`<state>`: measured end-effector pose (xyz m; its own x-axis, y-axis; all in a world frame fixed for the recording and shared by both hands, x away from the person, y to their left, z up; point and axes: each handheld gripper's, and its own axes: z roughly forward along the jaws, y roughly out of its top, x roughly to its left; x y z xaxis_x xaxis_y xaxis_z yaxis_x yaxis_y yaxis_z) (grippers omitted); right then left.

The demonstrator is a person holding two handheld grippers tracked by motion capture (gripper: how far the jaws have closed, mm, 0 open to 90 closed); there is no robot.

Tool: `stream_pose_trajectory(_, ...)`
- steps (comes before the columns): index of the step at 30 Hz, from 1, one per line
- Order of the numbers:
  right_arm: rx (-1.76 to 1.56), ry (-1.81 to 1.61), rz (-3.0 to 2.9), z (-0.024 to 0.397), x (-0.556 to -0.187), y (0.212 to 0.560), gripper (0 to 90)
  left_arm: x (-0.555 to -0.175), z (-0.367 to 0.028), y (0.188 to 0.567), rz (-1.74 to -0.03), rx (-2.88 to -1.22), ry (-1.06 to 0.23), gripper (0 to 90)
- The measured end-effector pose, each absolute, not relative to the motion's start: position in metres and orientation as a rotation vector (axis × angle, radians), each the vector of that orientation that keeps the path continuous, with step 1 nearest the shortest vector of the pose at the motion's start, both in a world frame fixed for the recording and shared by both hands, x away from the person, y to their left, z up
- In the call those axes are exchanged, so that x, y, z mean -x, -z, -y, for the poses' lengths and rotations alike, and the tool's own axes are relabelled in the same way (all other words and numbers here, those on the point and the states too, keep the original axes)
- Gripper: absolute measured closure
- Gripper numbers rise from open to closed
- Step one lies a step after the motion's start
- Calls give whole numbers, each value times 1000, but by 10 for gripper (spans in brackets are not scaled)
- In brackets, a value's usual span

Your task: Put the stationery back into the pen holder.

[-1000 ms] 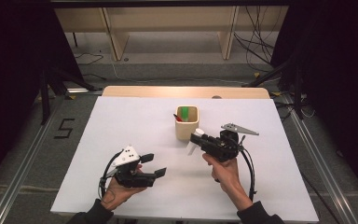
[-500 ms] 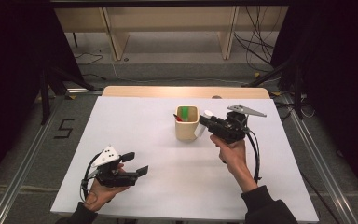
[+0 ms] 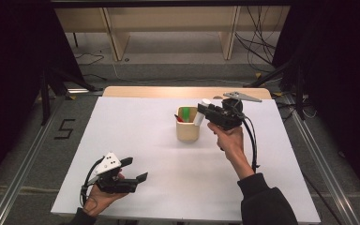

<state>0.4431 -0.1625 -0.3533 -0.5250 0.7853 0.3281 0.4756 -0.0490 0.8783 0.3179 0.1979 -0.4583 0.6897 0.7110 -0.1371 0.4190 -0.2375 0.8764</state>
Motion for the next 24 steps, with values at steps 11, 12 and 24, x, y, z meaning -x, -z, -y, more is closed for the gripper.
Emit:
stream_pose_trajectory(11, -1362, -1549, -1937, 150, -465, 355, 675, -318, -202, 458, -894, -1853, -351, 163)
stream_pose_trajectory(12, -1366, -1549, -1935, 149, -467, 355, 675, -319, -203, 458, -893, -1853, -351, 163)
stream_pose_trajectory(24, -1366, -1440, -1948, 135, -478, 366, 674, -319, -203, 458, -897, -1843, -341, 163)
